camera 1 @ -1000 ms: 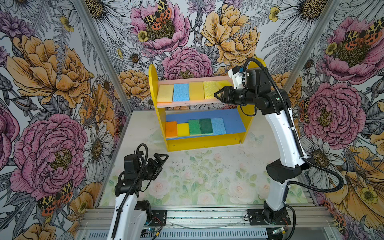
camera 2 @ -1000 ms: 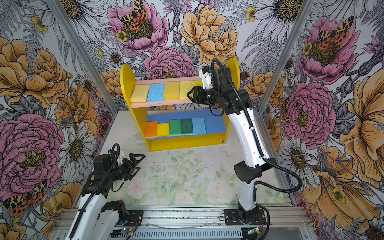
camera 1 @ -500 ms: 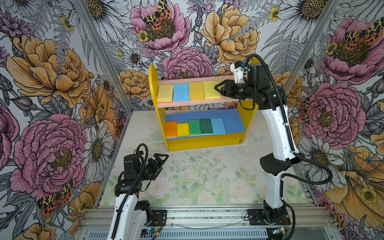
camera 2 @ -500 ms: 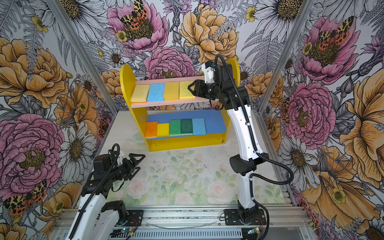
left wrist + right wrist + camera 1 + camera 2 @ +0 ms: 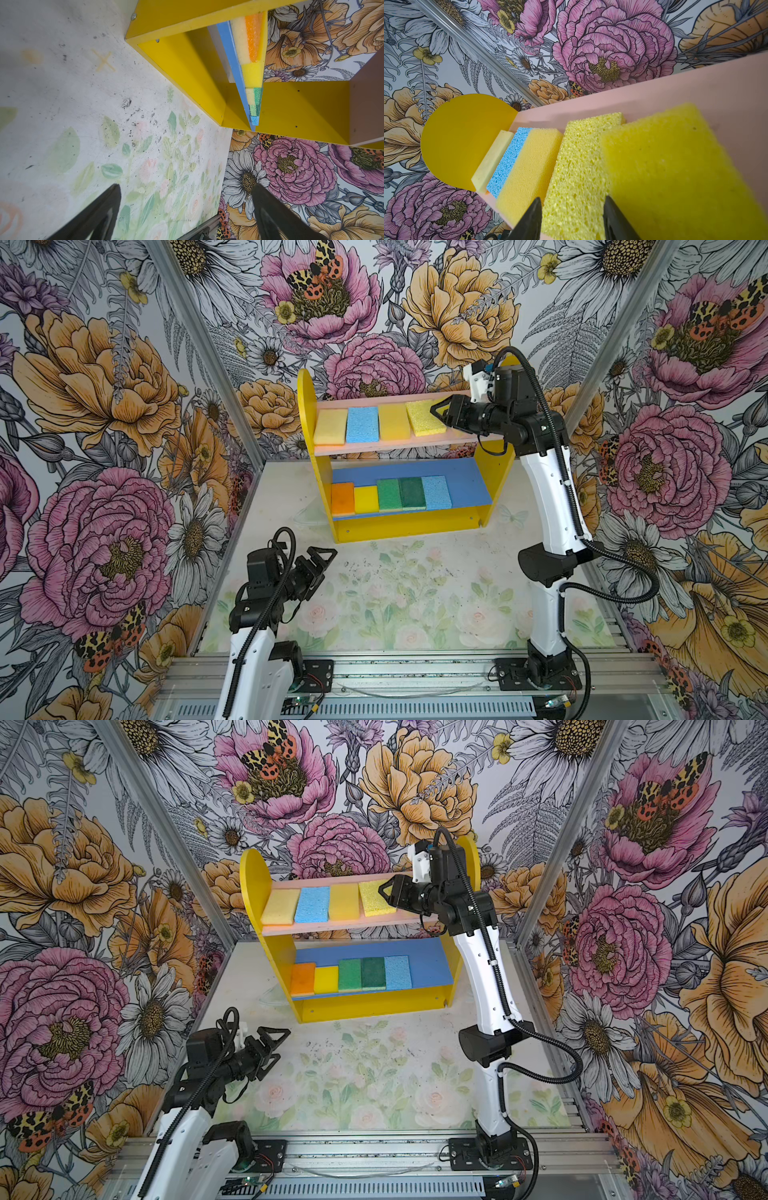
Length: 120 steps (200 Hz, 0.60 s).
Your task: Place and organize the cleaning sponges onto the shelf
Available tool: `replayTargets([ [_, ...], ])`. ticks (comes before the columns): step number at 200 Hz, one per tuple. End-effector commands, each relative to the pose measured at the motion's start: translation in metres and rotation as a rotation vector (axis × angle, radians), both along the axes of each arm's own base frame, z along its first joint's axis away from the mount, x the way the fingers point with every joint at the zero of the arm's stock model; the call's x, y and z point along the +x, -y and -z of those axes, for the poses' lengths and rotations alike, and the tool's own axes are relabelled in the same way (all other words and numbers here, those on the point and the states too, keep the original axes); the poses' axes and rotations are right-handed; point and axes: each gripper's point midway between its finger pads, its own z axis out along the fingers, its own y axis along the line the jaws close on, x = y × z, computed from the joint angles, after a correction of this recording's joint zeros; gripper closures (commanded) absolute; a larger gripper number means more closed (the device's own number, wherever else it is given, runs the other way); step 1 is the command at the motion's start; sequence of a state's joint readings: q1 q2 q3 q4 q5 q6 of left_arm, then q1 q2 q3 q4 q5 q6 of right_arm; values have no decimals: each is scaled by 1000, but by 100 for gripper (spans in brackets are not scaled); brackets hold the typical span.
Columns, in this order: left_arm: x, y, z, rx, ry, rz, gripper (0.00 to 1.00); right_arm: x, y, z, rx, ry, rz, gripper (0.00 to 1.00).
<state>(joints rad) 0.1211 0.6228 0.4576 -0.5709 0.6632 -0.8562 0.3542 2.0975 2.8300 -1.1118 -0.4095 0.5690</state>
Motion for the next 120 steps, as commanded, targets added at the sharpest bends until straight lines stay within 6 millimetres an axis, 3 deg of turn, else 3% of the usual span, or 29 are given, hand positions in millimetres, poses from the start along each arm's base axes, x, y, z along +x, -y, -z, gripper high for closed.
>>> replayTargets([
  [1,4,-1,-7,5,44,5,1,-12,-8,-23,54,47,-38,49],
  [41,5,-2,-7,6,43,3,1,-27,6,-48,58,103,-3,45],
  [83,5,-1,-8,5,48,5,1,-12,40,-32,-27,88,123,45],
  [120,5,-2,-8,4,48,3,1,-5,51,-22,-57,72,154,44],
])
